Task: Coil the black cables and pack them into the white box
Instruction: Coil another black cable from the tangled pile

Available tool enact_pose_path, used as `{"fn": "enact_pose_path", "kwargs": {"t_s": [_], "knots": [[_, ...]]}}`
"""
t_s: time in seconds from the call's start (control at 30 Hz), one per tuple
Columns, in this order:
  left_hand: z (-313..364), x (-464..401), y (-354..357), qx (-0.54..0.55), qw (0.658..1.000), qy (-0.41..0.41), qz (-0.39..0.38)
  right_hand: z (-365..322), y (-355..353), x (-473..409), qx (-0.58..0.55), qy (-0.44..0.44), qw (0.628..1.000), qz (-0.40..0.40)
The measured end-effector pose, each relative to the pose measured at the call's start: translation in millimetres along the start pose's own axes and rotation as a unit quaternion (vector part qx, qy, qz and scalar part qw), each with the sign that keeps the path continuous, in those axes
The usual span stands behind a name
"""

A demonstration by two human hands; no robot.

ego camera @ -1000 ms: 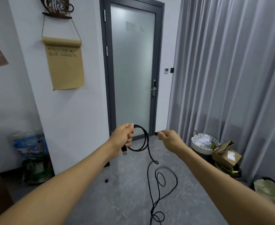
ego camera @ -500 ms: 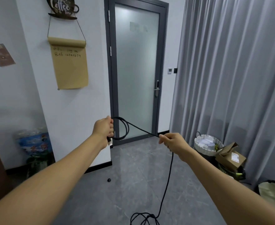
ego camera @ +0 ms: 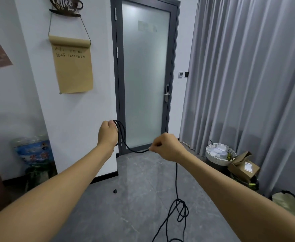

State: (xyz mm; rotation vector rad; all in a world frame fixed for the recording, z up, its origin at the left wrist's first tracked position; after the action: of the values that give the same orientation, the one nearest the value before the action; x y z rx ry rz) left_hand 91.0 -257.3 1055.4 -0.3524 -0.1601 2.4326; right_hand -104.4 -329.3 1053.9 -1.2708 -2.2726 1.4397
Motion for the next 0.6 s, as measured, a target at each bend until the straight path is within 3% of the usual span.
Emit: {"fn": "enact_pose_path", "kwargs": {"t_s": [0.13,0.3,0.6], "knots": [[13.5,14.6,25.4,-0.003,0.996,0.058,-0.072,-36.1,-3.0,0.8,-0.054,-0.045,0.997,-0.034],[21.5,40.5,61.3,-0.013,0.976,0.082,-0.201,-46.3,-28.1,3.8,-0.133,-0.052,0.990,0.013],[18.2,73.7,88.1,0.154,0.937,-0.018,-0.312,-29.3,-45.1,7.2,-0.220,-0.007,0.973,0.074]]}}
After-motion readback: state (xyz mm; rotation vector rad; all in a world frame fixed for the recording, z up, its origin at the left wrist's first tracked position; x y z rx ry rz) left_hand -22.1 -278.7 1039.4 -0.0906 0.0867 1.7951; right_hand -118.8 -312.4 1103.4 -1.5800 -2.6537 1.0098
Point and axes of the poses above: each hand's wrist, its own x-axis away from the middle knuckle, its own y-axis out of the palm, z = x × y, the point moved 10 cm from there along -x, towards the middle knuckle, and after that the axes turned 1 degree about -x, right-handed, at the moved point
